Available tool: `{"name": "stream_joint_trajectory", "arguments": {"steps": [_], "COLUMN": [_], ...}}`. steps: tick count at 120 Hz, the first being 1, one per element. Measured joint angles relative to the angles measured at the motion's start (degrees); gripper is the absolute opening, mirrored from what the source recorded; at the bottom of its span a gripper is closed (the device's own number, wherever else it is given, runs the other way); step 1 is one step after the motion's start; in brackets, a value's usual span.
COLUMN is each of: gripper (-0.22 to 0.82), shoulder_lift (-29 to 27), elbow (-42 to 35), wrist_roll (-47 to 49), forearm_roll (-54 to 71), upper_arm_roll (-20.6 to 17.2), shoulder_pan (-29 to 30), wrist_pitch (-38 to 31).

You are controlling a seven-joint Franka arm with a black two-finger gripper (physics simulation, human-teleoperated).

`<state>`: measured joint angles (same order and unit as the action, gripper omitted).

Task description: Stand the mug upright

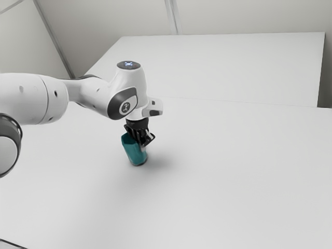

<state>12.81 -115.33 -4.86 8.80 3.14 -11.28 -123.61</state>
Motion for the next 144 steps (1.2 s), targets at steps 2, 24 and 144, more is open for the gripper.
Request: {"name": "stream_joint_trajectory", "arguments": {"steps": [2,24,144], "gripper": [-0.17,0.21,0.60], "shoulder_lift": [0.0,-0.3,-11.0], "elbow": [0.0,-0.3,12.1], "wrist_roll": [0.0,-0.5,1.1], "forearm_roll": [0.0,-0.9,2.5], "upper_arm_roll": [0.0,0.0,1.0], "shoulder_pan": [0.0,0.2,-0.3], "wrist_pitch": [0.0,-0.1,14.9]}}
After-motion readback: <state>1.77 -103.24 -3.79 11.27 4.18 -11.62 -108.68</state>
